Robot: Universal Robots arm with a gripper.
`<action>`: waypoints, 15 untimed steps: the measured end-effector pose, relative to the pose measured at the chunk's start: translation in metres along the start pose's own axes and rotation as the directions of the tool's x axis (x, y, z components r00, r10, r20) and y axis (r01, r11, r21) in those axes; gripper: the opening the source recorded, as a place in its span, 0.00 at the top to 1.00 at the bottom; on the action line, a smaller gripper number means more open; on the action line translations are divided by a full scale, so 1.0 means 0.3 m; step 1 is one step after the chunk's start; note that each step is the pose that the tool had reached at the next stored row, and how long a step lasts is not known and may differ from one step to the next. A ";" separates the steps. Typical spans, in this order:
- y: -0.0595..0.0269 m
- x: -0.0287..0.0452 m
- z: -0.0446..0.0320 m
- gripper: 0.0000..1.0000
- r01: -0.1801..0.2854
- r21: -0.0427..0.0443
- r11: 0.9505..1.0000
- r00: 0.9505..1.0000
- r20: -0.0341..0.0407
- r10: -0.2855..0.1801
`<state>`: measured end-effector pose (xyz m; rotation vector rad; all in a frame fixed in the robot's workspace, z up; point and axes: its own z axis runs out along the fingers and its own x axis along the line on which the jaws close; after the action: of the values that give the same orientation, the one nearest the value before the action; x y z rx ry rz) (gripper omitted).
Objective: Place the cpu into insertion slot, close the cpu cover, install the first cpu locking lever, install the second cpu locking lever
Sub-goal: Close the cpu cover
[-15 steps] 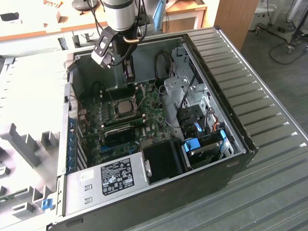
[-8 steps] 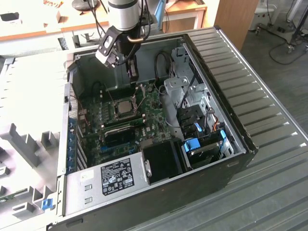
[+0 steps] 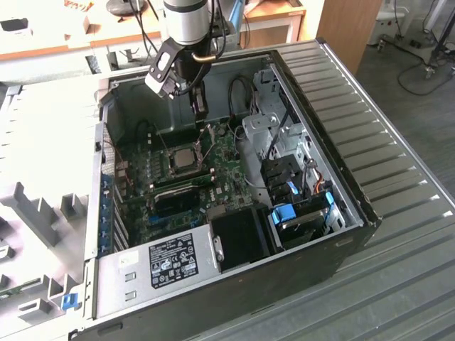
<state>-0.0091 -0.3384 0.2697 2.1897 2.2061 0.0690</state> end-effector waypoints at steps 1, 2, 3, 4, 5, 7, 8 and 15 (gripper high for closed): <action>0.000 0.000 0.000 0.89 0.000 0.000 1.000 1.000 0.000 0.000; 0.001 0.000 0.000 0.89 0.000 0.000 1.000 1.000 0.000 0.000; 0.003 0.000 0.000 0.89 0.000 0.000 1.000 1.000 0.000 0.000; 0.005 0.000 0.000 0.89 0.000 0.000 1.000 1.000 0.000 0.000; 0.007 0.000 0.001 0.89 0.000 0.000 1.000 1.000 0.000 0.000; 0.011 0.000 0.001 0.89 0.000 0.000 1.000 1.000 0.000 0.000; 0.013 0.000 0.001 0.89 0.000 0.000 1.000 1.000 0.000 0.000; 0.016 0.000 0.001 0.89 0.000 0.000 1.000 1.000 0.000 0.000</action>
<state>-0.0044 -0.3384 0.2696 2.1896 2.2062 0.0690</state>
